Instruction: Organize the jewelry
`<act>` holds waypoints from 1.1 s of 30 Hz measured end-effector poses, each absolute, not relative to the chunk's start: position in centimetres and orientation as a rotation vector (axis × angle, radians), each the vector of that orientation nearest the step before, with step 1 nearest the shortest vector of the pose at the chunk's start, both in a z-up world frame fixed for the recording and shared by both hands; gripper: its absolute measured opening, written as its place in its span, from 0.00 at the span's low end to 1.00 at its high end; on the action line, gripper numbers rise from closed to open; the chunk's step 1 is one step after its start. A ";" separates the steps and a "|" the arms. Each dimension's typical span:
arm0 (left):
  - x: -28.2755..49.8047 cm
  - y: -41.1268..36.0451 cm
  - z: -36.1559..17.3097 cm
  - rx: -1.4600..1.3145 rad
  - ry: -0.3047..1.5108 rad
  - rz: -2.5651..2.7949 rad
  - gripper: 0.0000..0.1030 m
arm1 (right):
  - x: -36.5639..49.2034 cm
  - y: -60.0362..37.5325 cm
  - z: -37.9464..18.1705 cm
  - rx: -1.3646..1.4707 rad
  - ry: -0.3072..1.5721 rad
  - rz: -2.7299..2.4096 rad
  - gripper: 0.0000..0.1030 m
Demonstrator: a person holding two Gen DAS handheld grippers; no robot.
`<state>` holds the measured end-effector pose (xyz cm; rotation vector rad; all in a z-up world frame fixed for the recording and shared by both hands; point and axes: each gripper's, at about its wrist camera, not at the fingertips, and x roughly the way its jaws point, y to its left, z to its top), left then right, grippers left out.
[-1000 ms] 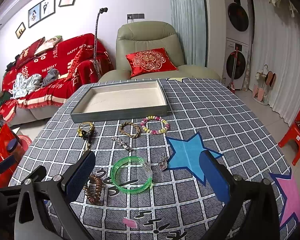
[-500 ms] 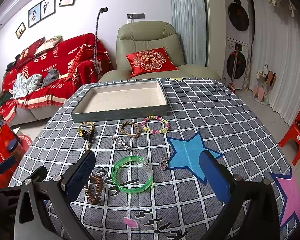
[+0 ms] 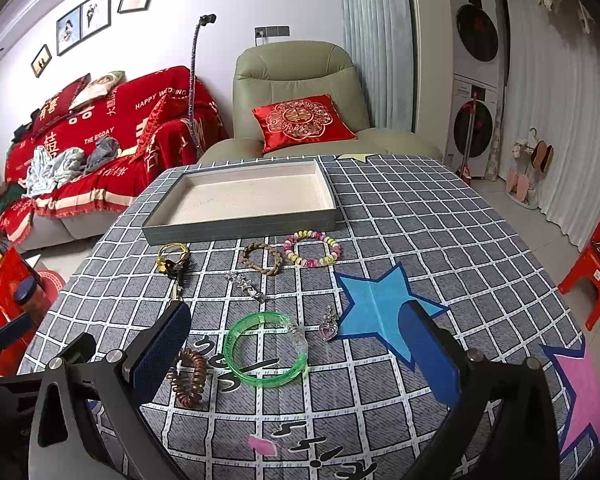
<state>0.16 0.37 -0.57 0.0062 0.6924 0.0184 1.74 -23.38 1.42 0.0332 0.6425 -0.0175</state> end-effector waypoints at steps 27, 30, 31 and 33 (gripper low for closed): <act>0.8 0.4 -0.7 0.003 0.722 0.016 1.00 | 1.7 -23.0 1.1 0.039 0.651 -0.018 1.00; 1.0 0.3 -0.8 0.003 0.730 0.017 1.00 | 2.1 -23.2 0.5 0.042 0.660 -0.017 1.00; 1.1 0.3 -0.9 0.003 0.737 0.016 1.00 | 2.1 -23.2 0.3 0.043 0.663 -0.018 1.00; 1.3 0.4 -1.1 0.002 0.750 0.011 1.00 | 2.2 -23.3 0.0 0.048 0.673 -0.020 1.00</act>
